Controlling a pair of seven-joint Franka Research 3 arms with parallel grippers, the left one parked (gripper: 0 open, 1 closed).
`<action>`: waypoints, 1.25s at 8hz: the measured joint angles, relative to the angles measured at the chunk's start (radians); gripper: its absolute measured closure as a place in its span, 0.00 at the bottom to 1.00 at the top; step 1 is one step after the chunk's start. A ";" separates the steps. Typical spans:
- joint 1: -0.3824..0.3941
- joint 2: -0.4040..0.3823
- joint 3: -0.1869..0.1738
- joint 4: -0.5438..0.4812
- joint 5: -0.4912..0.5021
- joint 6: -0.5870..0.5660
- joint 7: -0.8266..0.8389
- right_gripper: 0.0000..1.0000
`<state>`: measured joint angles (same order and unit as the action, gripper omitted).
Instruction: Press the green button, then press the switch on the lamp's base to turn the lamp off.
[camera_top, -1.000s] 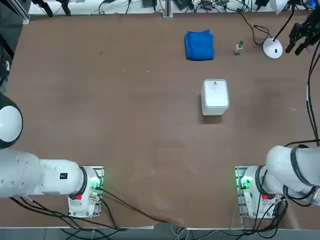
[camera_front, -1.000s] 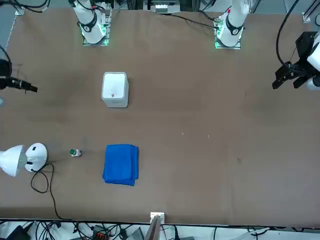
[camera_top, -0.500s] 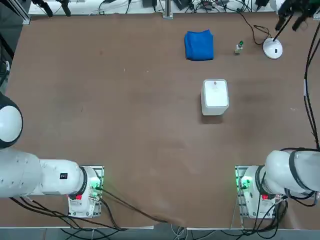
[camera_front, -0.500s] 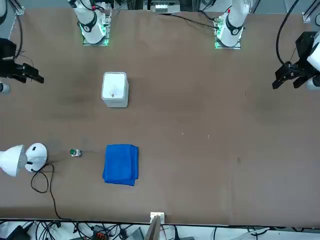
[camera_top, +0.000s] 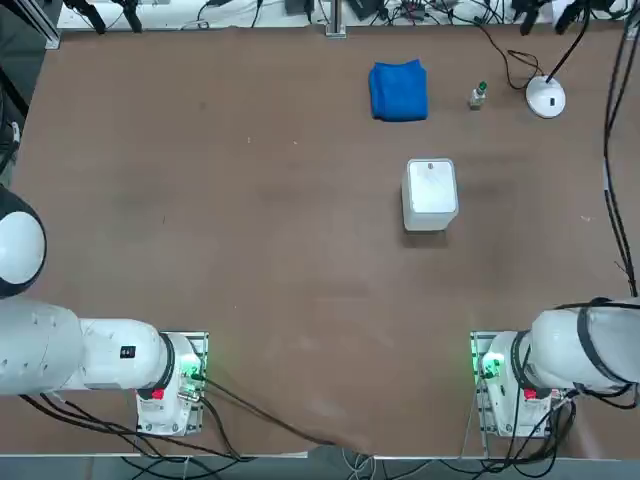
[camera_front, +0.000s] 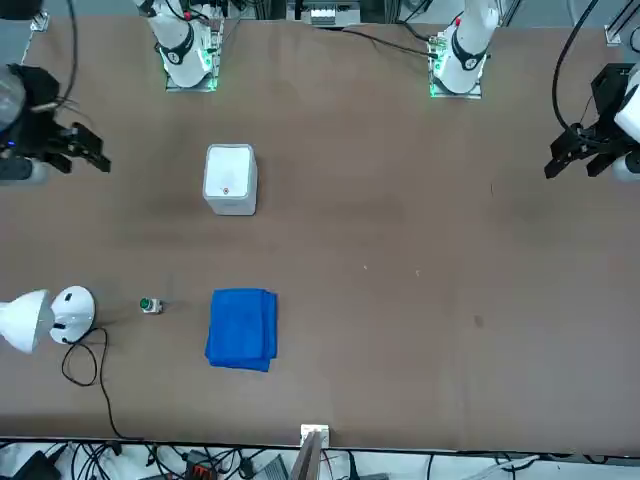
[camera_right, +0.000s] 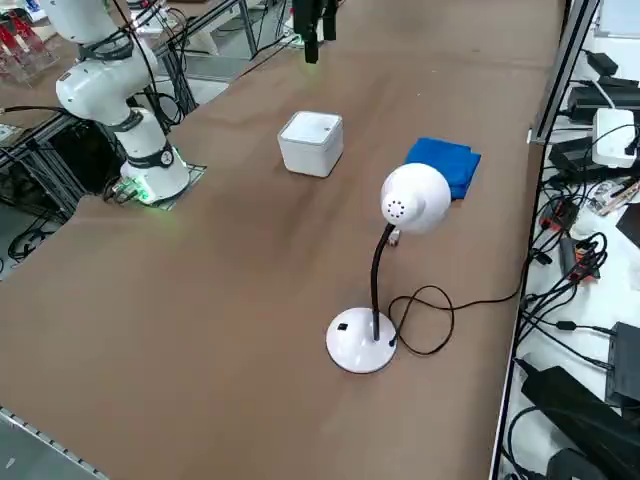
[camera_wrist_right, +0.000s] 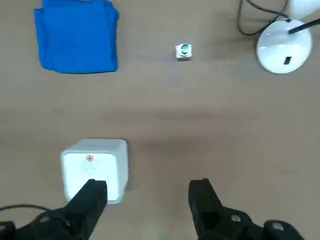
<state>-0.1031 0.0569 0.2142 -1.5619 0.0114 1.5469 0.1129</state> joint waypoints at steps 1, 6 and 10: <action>0.025 0.018 0.000 0.018 0.000 0.006 0.005 0.00; 0.045 0.068 -0.021 0.157 -0.010 -0.054 -0.003 0.00; 0.017 0.067 -0.040 0.163 -0.011 -0.112 -0.018 0.00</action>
<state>-0.0856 0.1236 0.1741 -1.3990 0.0005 1.4345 0.0952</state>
